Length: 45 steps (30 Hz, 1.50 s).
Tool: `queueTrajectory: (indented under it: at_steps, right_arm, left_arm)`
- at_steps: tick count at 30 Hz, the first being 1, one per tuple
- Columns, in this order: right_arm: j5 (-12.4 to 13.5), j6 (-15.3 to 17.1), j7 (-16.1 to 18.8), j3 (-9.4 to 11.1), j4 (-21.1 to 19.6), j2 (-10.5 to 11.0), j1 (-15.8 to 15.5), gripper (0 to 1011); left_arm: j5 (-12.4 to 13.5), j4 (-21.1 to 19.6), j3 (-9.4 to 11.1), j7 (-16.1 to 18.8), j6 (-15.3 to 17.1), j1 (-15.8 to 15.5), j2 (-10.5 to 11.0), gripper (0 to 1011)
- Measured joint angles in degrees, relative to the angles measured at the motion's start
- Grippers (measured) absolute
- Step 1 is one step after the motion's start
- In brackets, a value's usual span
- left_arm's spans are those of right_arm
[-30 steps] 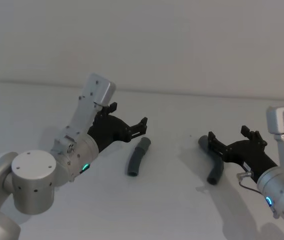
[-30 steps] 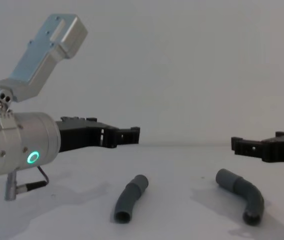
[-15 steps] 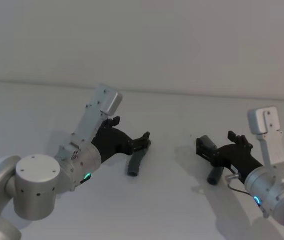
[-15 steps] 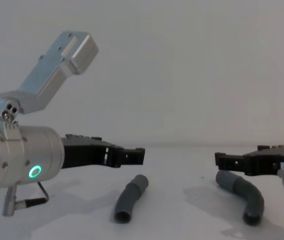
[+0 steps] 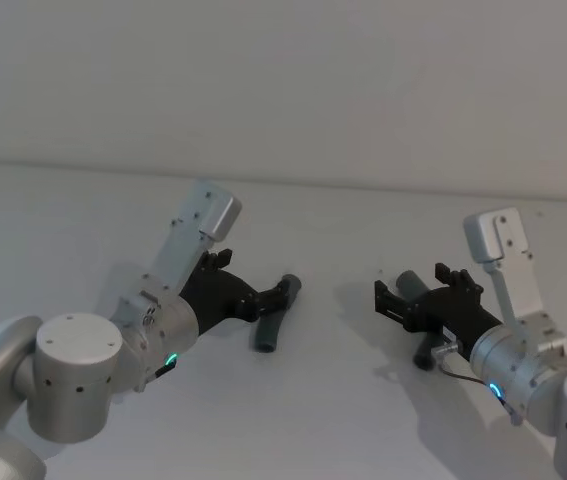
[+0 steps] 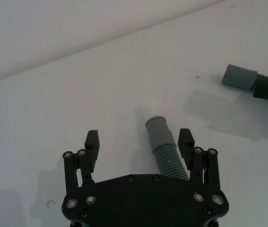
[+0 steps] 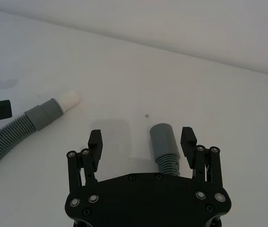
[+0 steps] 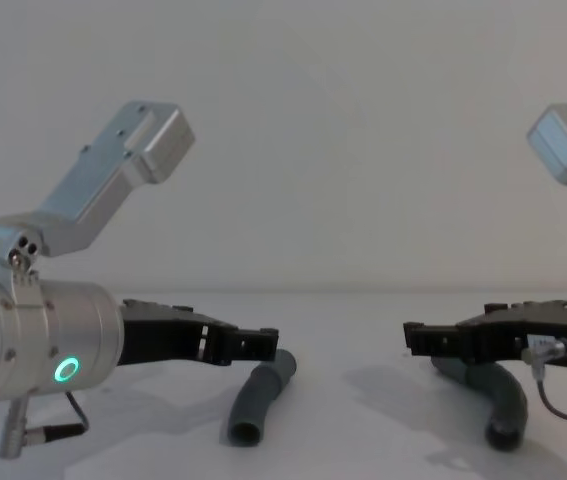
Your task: Use both hands to pick up one end of the pipe from the table, align the ends, and insert them.
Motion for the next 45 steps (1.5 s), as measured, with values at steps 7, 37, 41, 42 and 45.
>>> queueTrajectory:
  at_steps: [7, 37, 41, 42, 45]
  right_arm:
    - [-0.52, 1.11, 0.67, -0.24, 1.58, -0.22, 1.54, 1002]
    - [-1.39, 1.77, 1.6, 1.18, 3.76, -0.34, 2.59, 1002]
    - [-1.27, 2.41, 1.7, 1.51, 3.92, -0.33, 2.58, 1002]
    - [-1.24, 2.59, 1.75, 1.57, 3.95, -0.33, 2.58, 1002]
    - [-1.19, 3.19, 1.89, 1.75, 4.12, -0.34, 2.63, 1002]
  left_arm:
    - [0.07, 2.2, 0.08, -1.17, 0.27, -1.1, -0.48, 1001]
    - [0.21, 6.79, 0.33, -3.35, -0.23, -3.01, -2.75, 1001]
    - [0.22, 7.19, 0.34, -3.24, -0.22, -3.02, -3.25, 1001]
    - [0.26, 7.25, 0.37, -3.22, -0.19, -3.04, -3.32, 1001]
    - [0.57, 7.44, 0.56, -3.12, 0.22, -3.18, -3.59, 1001]
